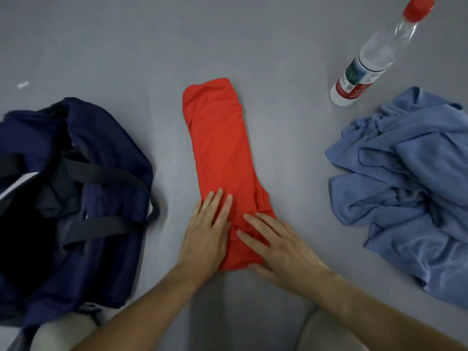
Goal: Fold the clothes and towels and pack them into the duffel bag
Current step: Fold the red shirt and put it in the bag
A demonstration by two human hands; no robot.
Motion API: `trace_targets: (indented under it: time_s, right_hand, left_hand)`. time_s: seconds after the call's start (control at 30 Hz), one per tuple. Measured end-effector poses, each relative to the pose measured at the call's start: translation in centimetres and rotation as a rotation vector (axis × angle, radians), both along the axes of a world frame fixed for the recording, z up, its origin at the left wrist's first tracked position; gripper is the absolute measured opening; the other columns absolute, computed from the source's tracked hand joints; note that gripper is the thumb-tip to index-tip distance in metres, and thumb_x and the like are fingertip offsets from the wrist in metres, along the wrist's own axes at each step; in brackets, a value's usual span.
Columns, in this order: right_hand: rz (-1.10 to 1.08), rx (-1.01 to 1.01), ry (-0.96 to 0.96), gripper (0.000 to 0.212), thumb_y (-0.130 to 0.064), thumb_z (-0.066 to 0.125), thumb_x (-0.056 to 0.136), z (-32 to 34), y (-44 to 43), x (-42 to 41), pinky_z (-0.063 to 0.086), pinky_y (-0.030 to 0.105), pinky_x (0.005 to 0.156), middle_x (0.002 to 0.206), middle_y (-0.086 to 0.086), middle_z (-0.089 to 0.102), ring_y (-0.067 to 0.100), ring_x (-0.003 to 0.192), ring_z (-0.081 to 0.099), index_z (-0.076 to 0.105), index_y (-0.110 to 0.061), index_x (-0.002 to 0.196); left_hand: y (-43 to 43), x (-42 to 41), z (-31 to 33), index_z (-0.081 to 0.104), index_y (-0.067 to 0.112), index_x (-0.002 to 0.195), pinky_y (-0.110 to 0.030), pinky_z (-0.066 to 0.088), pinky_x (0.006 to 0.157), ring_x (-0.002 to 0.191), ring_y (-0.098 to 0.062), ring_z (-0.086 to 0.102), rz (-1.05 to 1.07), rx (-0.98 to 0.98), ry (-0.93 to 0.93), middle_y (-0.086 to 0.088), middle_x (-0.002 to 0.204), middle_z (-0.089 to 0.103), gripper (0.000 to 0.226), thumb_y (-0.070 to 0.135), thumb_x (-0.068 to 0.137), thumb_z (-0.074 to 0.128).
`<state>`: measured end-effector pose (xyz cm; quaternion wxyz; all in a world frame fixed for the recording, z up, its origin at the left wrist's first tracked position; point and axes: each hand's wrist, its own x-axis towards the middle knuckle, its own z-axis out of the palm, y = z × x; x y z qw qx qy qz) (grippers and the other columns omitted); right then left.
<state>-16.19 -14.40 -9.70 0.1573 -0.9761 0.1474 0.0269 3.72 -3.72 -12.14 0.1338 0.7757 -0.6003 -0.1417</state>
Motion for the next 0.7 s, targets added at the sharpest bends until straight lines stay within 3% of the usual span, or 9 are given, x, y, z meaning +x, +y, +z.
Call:
trace_targets:
  time_s: [0.1, 0.23, 0.37, 0.47, 0.57, 0.63, 0.7]
  right_hand:
    - [0.184, -0.059, 0.118, 0.079, -0.052, 0.057, 0.083, -1.5, -1.0, -1.0, 0.025, 0.048, 0.120, 0.164, 0.007, 0.026, 0.032, 0.150, 0.024, 0.034, -0.027, 0.154]
    - [0.136, -0.061, -0.022, 0.061, -0.029, 0.057, 0.087, -2.7, -1.8, -1.6, 0.042, 0.043, 0.111, 0.156, 0.002, 0.042, 0.029, 0.140, 0.043, 0.047, -0.028, 0.147]
    - [0.068, -0.068, -0.141, 0.046, -0.024, 0.053, 0.086, -2.7, -1.9, -0.7, 0.050, 0.040, 0.092, 0.144, -0.001, 0.056, 0.028, 0.121, 0.056, 0.065, -0.031, 0.129]
    - [-0.019, -0.037, -0.182, 0.035, -0.025, 0.054, 0.084, -2.5, -1.3, 0.3, 0.050, 0.040, 0.088, 0.135, -0.002, 0.061, 0.026, 0.112, 0.056, 0.071, -0.031, 0.115]
    - [-0.186, 0.123, -0.160, 0.030, -0.030, 0.053, 0.086, -2.1, -0.7, 1.5, 0.048, 0.037, 0.092, 0.129, -0.007, 0.061, 0.022, 0.109, 0.056, 0.070, -0.026, 0.110]
    - [-0.343, 0.332, -0.172, 0.030, -0.030, 0.051, 0.087, -1.8, -0.5, 2.4, 0.045, 0.030, 0.095, 0.118, -0.005, 0.065, 0.021, 0.103, 0.059, 0.071, -0.018, 0.106]
    - [-0.460, 0.505, -0.167, 0.024, -0.034, 0.049, 0.089, -1.2, -1.1, 3.4, 0.043, 0.030, 0.085, 0.095, -0.006, 0.064, 0.015, 0.087, 0.058, 0.068, -0.018, 0.088]
  left_hand:
    - [2.7, -0.6, -1.0, 0.022, 0.015, 0.159, -0.050, 0.018, 0.123, 0.155, -0.025, 0.010, -0.045, 0.083, -0.032, -0.009, 0.167, 0.012, 0.057, 0.034, 0.106, 0.029]
    - [1.6, 0.7, -0.2, 0.026, 0.018, 0.158, -0.050, 0.015, 0.124, 0.155, -0.026, 0.008, -0.108, 0.107, -0.085, -0.010, 0.167, 0.013, 0.058, 0.042, 0.106, 0.030]
    - [3.0, 0.6, 1.6, 0.049, 0.015, 0.147, -0.046, 0.030, 0.119, 0.145, -0.027, 0.036, -0.233, -0.069, -0.033, -0.008, 0.155, 0.042, 0.048, 0.036, 0.104, 0.047]
    - [4.5, 0.0, 1.7, 0.045, 0.019, 0.150, -0.040, 0.042, 0.111, 0.132, -0.019, 0.049, -0.295, -0.040, 0.057, -0.002, 0.145, 0.051, 0.059, 0.053, 0.101, 0.050]
    - [4.5, -0.2, 1.7, 0.026, 0.027, 0.158, -0.035, 0.039, 0.114, 0.134, -0.015, 0.046, -0.242, 0.069, 0.067, 0.005, 0.147, 0.047, 0.086, 0.073, 0.089, 0.051]
    - [4.0, -0.4, 1.9, 0.025, 0.029, 0.157, -0.030, 0.043, 0.108, 0.126, -0.013, 0.051, -0.203, 0.033, 0.102, 0.006, 0.141, 0.052, 0.083, 0.060, 0.089, 0.061]
    - [3.1, -0.6, 2.1, 0.033, 0.030, 0.155, -0.022, 0.045, 0.097, 0.112, -0.010, 0.059, -0.094, -0.019, 0.169, 0.007, 0.130, 0.062, 0.074, 0.040, 0.091, 0.068]
